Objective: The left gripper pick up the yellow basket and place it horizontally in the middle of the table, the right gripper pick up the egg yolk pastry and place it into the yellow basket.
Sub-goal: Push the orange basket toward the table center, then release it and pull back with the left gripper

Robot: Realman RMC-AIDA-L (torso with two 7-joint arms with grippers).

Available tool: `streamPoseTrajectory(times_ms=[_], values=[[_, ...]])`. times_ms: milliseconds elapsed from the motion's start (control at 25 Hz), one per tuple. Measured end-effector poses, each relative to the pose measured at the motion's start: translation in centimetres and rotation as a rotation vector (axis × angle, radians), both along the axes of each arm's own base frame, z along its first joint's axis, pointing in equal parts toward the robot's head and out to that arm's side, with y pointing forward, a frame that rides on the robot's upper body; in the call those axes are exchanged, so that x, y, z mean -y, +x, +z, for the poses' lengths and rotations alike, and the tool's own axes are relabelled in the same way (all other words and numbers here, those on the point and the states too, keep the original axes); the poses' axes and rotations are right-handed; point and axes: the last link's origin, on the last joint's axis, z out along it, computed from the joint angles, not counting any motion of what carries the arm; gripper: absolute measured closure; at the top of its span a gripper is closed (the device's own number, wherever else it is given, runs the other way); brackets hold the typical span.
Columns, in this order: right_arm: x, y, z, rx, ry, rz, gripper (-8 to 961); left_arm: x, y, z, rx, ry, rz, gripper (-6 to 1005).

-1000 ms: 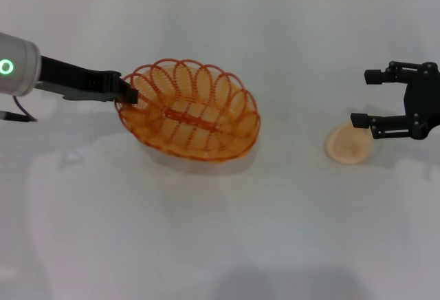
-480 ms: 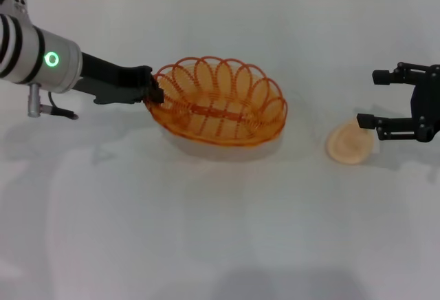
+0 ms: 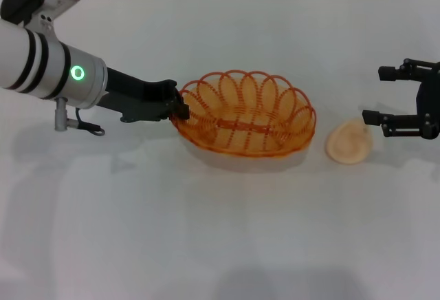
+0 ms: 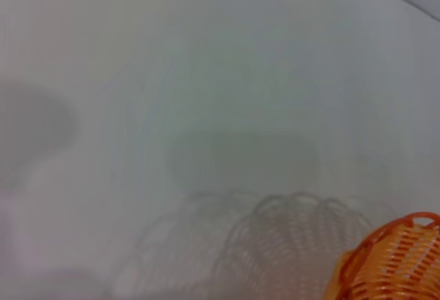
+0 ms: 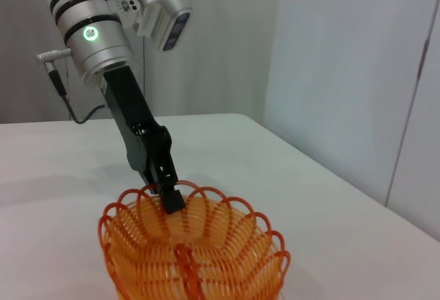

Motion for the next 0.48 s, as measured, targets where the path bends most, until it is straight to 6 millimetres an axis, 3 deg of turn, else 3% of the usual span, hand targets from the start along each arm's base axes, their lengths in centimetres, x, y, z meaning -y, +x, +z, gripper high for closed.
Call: streamPoseTrajectory(times_ms=[480], values=[[0.35,0.45,0.04,0.002,0.008,-0.004,141,0.41,-0.7,-0.65,0.052,-0.008,0.044,914]])
